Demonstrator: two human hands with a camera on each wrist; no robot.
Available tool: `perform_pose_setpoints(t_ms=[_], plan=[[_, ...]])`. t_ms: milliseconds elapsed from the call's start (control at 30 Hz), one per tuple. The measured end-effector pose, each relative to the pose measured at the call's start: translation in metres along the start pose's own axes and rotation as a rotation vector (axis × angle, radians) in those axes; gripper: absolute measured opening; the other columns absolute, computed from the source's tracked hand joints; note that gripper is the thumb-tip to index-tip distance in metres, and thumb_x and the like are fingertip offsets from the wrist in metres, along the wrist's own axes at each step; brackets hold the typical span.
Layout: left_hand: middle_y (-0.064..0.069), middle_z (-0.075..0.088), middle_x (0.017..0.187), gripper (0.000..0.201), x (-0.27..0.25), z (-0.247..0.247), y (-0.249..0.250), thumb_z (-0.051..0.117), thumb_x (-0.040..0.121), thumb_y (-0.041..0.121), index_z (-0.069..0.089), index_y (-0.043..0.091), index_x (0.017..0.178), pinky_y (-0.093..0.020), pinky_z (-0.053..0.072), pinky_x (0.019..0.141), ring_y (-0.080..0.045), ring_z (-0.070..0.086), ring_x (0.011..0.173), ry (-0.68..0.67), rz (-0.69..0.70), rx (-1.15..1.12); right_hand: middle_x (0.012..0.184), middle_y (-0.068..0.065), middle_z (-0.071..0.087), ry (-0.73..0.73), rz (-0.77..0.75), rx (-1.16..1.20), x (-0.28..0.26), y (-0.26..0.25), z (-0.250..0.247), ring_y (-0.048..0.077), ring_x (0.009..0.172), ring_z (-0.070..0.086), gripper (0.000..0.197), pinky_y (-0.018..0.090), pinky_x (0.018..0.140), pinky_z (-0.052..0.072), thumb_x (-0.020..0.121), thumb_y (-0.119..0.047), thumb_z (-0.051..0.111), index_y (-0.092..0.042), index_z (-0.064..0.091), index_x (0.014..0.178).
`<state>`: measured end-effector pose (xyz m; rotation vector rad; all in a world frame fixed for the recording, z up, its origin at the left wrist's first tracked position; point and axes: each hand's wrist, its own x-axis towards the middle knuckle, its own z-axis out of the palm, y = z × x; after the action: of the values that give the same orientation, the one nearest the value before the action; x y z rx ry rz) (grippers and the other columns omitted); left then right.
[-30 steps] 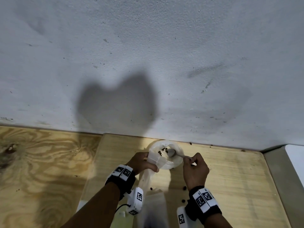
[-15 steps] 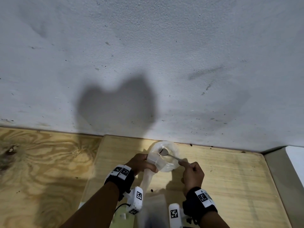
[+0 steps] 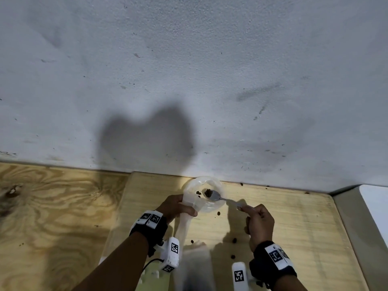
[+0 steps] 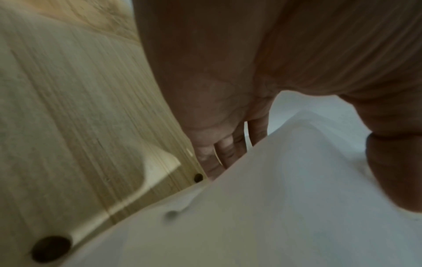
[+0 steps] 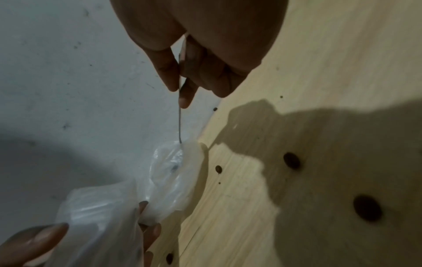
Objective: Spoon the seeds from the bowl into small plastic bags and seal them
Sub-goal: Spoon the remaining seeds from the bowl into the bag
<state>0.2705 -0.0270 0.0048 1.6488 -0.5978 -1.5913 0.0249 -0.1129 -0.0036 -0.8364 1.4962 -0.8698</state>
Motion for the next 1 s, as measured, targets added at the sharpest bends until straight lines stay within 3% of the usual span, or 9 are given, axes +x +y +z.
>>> perform_pose_setpoints(t_ms=[167,300,400,600,733,900,1000], plan=[[-0.005,0.075,0.094,0.056,0.000,0.006,0.001,0.082,0.040,0.022,0.076,0.017,0.096,-0.033,0.051,0.076,-0.023,0.066,0.089,-0.019,-0.008,0.012,0.060,0.008,0.039,-0.023,-0.048,-0.142,0.006,-0.006,0.011,0.018,0.055,0.028,0.042,0.029,0.055,0.028,0.070,-0.006,0.073,-0.020,0.037,0.053],[-0.004,0.075,0.095,0.058,0.001,0.009,0.002,0.082,0.040,0.021,0.076,0.018,0.097,-0.033,0.051,0.076,-0.023,0.066,0.091,-0.026,-0.010,0.010,0.059,0.010,0.045,-0.007,-0.022,-0.216,0.010,-0.006,0.023,0.021,0.058,0.038,0.039,0.034,0.057,0.032,0.066,-0.013,0.073,-0.020,0.040,0.047],[-0.007,0.074,0.096,0.059,0.002,0.009,0.001,0.081,0.040,0.021,0.076,0.015,0.098,-0.033,0.051,0.075,-0.023,0.065,0.090,-0.028,-0.015,0.005,0.062,0.013,0.051,0.035,0.028,-0.221,0.011,-0.003,0.029,0.020,0.056,0.035,0.034,0.034,0.057,0.032,0.059,-0.020,0.072,-0.021,0.041,0.047],[-0.010,0.072,0.092,0.064,0.003,0.005,-0.001,0.080,0.038,0.021,0.074,0.004,0.100,-0.037,0.049,0.078,-0.026,0.063,0.088,-0.019,-0.027,-0.005,0.065,0.016,0.049,0.102,0.155,-0.104,0.014,0.010,0.037,0.018,0.049,0.024,0.036,0.024,0.042,0.024,0.071,-0.007,0.071,-0.015,0.039,0.058],[-0.012,0.072,0.094,0.063,0.004,0.003,-0.002,0.079,0.040,0.021,0.074,0.003,0.100,-0.038,0.048,0.080,-0.028,0.063,0.091,-0.027,-0.042,-0.010,0.072,0.020,0.055,0.101,0.157,-0.073,0.018,0.016,0.040,0.017,0.050,0.022,0.041,0.025,0.042,0.023,0.073,-0.004,0.071,-0.018,0.036,0.058],[-0.016,0.070,0.092,0.062,0.006,-0.001,-0.005,0.079,0.039,0.022,0.074,0.001,0.098,-0.038,0.045,0.079,-0.030,0.061,0.089,-0.014,-0.058,-0.013,0.064,0.007,0.037,0.035,0.094,-0.078,0.021,0.022,0.039,0.016,0.056,0.024,0.040,0.027,0.046,0.024,0.076,-0.008,0.076,-0.016,0.040,0.062],[-0.016,0.070,0.092,0.065,0.006,-0.001,-0.004,0.078,0.039,0.021,0.073,-0.001,0.100,-0.037,0.046,0.078,-0.029,0.061,0.088,-0.011,-0.049,-0.025,0.065,0.006,0.030,0.012,0.058,-0.078,0.021,0.028,0.035,0.016,0.058,0.024,0.040,0.027,0.048,0.023,0.079,-0.008,0.074,-0.015,0.037,0.063]])
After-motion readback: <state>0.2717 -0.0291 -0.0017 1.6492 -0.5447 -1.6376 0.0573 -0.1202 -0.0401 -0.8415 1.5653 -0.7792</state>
